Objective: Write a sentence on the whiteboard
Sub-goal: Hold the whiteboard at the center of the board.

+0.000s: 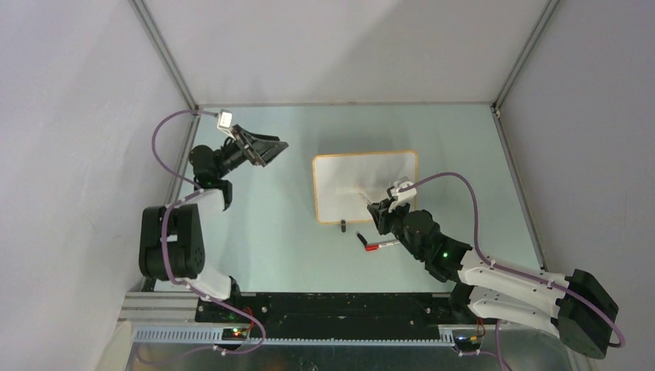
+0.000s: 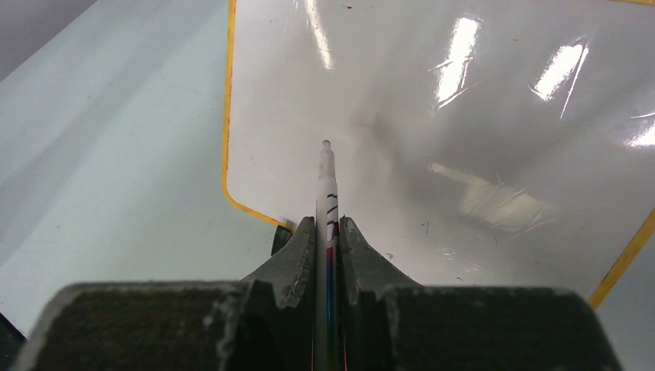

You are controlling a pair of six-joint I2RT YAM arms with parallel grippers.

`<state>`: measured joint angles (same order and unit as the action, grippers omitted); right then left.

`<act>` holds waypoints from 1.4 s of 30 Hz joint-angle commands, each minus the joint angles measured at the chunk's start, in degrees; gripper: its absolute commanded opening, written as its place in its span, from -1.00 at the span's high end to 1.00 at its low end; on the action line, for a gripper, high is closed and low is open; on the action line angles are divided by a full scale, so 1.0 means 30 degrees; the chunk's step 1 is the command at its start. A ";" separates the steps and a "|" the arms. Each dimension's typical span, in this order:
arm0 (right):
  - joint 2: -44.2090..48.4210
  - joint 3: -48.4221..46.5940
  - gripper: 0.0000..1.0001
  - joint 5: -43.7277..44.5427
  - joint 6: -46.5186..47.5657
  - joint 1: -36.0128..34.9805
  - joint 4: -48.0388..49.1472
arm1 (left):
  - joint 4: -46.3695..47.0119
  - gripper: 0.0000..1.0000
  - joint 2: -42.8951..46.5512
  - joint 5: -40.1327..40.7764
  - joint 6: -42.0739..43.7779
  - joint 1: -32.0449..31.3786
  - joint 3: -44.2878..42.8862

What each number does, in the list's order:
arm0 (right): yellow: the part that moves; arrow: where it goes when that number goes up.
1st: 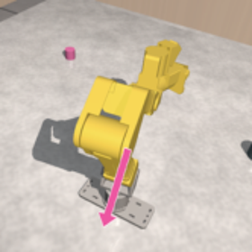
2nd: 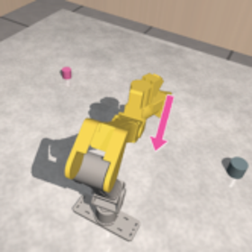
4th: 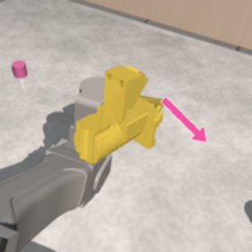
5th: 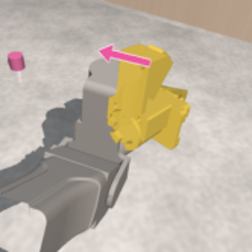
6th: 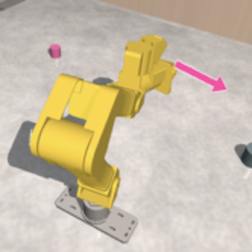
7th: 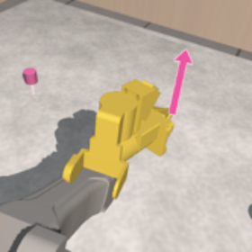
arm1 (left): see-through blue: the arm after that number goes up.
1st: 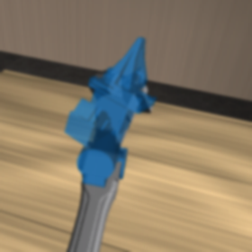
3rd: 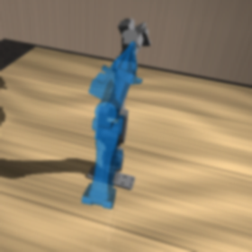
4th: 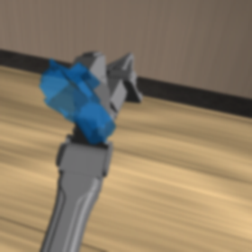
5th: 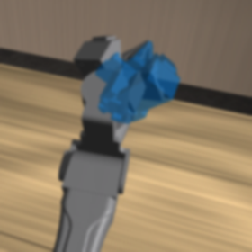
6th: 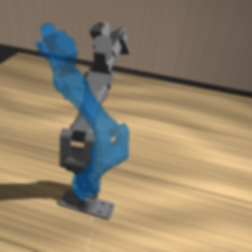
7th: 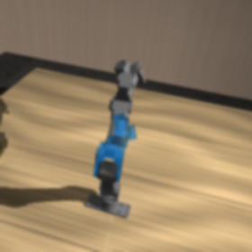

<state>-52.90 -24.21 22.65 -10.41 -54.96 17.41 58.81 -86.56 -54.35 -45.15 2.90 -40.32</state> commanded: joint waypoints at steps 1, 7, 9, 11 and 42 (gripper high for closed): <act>0.0346 -0.0582 1.00 0.0375 0.0206 -0.0083 0.0380 | 0.9456 -0.99 -0.2344 -0.2766 -0.7875 0.0175 -0.1616; 0.0455 -0.0575 1.00 0.0462 0.0233 -0.0139 0.0329 | 0.9671 -0.99 -0.2797 -0.3082 -0.8033 -0.0014 -0.1870; 0.0491 -0.0574 1.00 0.0470 0.0232 -0.0134 0.0317 | 0.9718 -0.99 -0.2671 -0.3332 -0.8249 -0.0015 -0.2102; 0.0496 -0.0574 1.00 0.0427 0.0240 -0.0144 0.0320 | 0.9709 -0.99 -0.2398 -0.3473 -0.8210 -0.0110 -0.2080; 0.0828 -0.0581 1.00 0.0475 0.0145 -0.0262 0.0178 | 0.9709 -0.99 -0.1825 -0.5266 -1.0022 -0.0259 -0.2085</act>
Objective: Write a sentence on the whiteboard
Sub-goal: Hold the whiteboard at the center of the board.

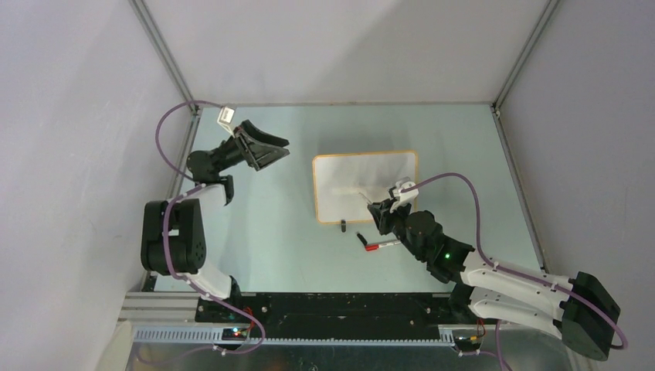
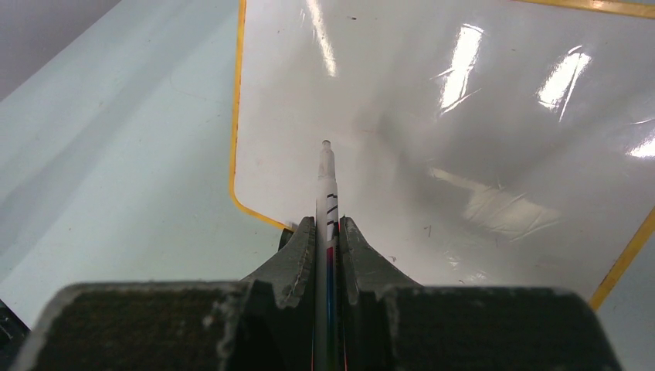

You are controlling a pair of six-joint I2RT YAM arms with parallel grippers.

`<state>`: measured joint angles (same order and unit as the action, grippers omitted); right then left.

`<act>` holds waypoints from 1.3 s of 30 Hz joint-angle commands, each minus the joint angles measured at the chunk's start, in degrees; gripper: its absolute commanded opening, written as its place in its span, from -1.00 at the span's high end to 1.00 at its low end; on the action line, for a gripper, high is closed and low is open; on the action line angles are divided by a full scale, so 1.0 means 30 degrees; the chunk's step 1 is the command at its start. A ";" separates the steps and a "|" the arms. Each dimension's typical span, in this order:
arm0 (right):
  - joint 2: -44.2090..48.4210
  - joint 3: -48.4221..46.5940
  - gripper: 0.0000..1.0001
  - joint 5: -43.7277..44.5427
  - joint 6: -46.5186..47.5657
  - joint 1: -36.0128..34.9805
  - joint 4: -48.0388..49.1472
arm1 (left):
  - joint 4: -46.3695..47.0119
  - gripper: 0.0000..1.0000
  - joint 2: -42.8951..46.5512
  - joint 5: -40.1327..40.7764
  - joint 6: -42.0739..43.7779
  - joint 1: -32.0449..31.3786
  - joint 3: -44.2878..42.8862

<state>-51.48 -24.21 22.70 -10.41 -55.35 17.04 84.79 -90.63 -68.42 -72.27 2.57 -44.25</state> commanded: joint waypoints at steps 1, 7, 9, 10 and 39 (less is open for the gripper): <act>0.0350 -0.0577 1.00 0.0476 0.0139 -0.0127 0.0313 | 0.1058 -0.99 -0.0700 -0.0528 -0.1102 -0.0151 -0.0834; 0.0371 -0.0574 1.00 0.0490 0.0158 -0.0123 0.0329 | 0.1062 -0.99 -0.1273 -0.0444 -0.1330 -0.0121 -0.0702; 0.0423 -0.0574 1.00 0.0476 0.0161 -0.0156 0.0327 | 0.1076 -0.99 -0.1133 -0.0464 -0.1123 -0.0105 -0.0618; 0.0428 -0.0574 1.00 0.0465 0.0161 -0.0154 0.0327 | 0.1065 -0.99 -0.1077 -0.0444 -0.1143 -0.0119 -0.0620; 0.0439 -0.0574 1.00 0.0676 0.0261 -0.0211 0.0299 | 0.1049 -0.99 -0.5595 -0.1013 -0.1134 -0.1884 -0.3249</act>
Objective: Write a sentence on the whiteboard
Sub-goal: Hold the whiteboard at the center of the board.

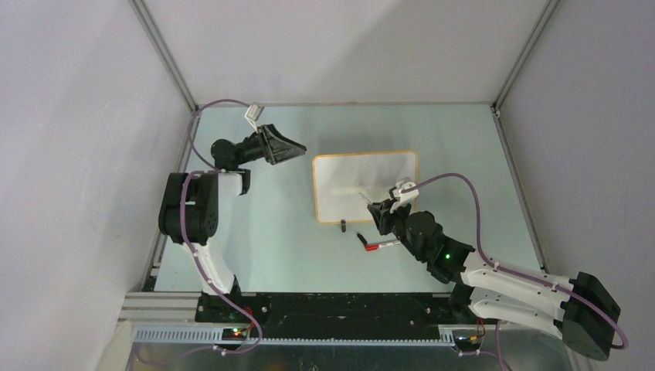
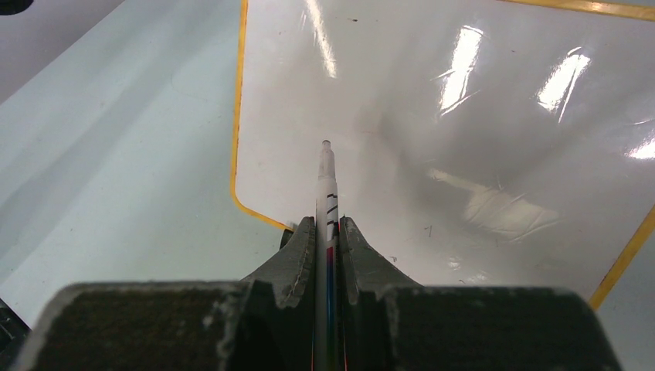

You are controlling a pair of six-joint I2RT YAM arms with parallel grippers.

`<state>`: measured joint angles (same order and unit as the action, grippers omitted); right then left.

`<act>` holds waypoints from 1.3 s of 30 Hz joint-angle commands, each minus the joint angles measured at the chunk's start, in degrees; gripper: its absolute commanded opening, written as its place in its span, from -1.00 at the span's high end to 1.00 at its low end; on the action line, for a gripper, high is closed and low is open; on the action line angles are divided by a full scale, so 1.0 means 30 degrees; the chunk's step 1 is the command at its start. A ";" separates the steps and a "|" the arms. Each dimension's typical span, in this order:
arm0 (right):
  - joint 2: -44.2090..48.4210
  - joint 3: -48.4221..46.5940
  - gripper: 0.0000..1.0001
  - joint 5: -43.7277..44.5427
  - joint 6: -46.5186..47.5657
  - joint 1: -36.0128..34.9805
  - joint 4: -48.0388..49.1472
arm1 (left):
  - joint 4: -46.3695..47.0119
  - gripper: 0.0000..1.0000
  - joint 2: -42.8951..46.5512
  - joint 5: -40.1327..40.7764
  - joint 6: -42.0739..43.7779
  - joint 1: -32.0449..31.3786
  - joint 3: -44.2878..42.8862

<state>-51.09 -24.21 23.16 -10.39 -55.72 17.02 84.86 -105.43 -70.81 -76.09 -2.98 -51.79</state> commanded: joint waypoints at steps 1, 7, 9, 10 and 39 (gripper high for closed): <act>0.0290 -0.0574 1.00 0.0582 0.0233 -0.0087 0.0305 | 0.1022 -0.99 -0.0792 -0.0188 0.0221 -0.0024 -0.0823; 0.0257 -0.0574 1.00 0.0751 0.0235 -0.0091 0.0276 | 0.1033 -0.99 -0.2046 -0.0130 0.0453 -0.0031 -0.1384; 0.0183 -0.0574 1.00 0.0796 0.0248 -0.0088 0.0363 | 0.1017 -0.99 -0.2388 -0.0145 0.0509 -0.0071 -0.1543; 0.0125 -0.0574 1.00 0.0801 0.0273 -0.0087 0.0378 | 0.1014 -0.99 -0.2548 -0.0152 0.0562 -0.0066 -0.1588; -0.0118 -0.0575 1.00 0.0735 0.0339 -0.0124 0.0490 | 0.1010 -0.62 -0.3351 0.0838 0.2502 -0.1569 -0.0391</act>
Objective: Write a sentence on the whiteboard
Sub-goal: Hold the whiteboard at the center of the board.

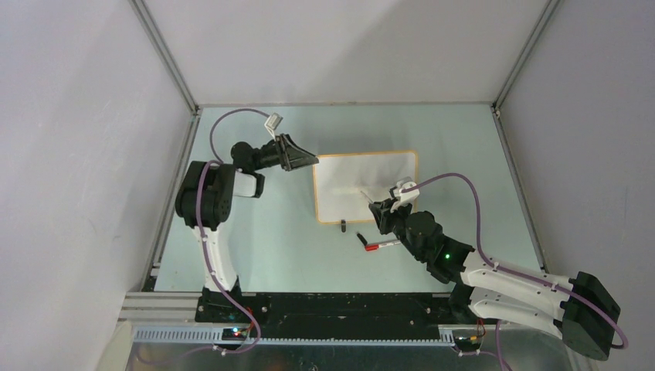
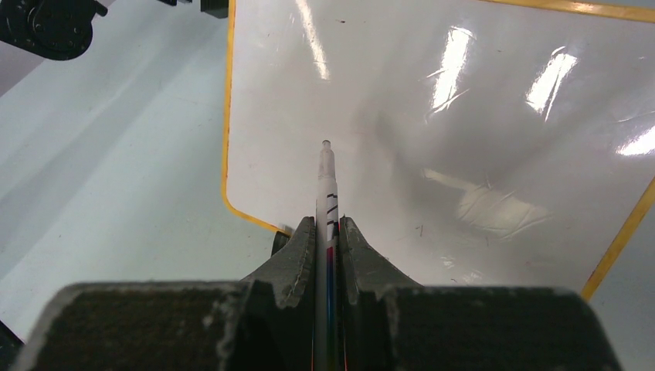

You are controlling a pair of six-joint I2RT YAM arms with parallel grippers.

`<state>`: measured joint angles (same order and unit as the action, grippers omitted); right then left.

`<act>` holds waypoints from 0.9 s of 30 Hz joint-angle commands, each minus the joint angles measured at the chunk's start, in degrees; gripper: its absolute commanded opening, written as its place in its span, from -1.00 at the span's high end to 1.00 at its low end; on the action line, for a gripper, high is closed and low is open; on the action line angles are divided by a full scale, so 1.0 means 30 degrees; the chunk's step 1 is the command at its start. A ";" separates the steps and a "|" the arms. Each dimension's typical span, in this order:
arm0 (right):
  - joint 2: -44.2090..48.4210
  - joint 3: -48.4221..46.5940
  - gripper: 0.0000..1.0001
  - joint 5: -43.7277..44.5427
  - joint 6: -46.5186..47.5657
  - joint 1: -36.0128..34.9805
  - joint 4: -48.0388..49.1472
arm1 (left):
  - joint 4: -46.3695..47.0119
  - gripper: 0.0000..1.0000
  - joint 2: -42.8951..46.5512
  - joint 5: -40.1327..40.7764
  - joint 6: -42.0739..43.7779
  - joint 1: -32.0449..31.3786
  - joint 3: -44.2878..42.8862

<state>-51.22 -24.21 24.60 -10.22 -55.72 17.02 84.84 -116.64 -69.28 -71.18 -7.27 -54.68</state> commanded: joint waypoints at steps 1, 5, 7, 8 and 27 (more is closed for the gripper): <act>-0.0053 -0.0574 1.00 0.0261 0.0237 -0.0120 0.0485 | 0.1018 -0.61 0.0472 0.0402 0.0915 -0.0134 0.0624; -0.0072 -0.0574 1.00 0.0052 0.0259 -0.0150 0.0623 | 0.1018 -0.52 0.0552 0.1103 0.0990 -0.0221 0.0557; -0.0117 -0.0574 1.00 0.0038 0.0262 -0.0161 0.0623 | 0.1010 -0.47 0.0676 0.1129 0.1145 -0.0387 0.0434; -0.0107 -0.0588 1.00 0.0021 0.0225 -0.0179 0.0589 | 0.1014 -0.43 0.0698 0.1110 0.1185 -0.0470 0.0477; -0.0002 -0.0574 1.00 0.0229 0.0256 -0.0222 0.0555 | 0.1018 1.00 0.0455 -0.0743 0.1628 -0.0626 0.0240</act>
<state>-51.44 -24.21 24.58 -10.22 -56.07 17.04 84.99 -116.62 -69.73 -67.05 -8.88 -52.82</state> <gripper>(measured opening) 0.154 0.031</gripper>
